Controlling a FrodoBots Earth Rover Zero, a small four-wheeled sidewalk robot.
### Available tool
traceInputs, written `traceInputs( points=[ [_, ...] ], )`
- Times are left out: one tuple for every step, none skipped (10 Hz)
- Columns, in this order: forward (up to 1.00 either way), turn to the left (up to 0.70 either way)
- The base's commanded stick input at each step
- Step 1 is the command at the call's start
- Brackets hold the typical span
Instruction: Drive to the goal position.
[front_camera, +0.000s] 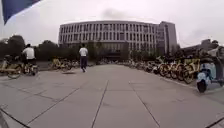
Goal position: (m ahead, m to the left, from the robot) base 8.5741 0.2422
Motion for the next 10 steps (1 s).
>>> traceInputs(
  points=[
    [0.6, 0.01],
    [0.6, 0.01],
    [0.6, 0.01],
    [0.6, 0.01],
    [0.6, 0.01],
    [0.6, 0.01],
    [0.6, 0.01],
    [0.6, 0.01],
    [0.6, 0.01],
    [0.6, 0.01]
  ],
)
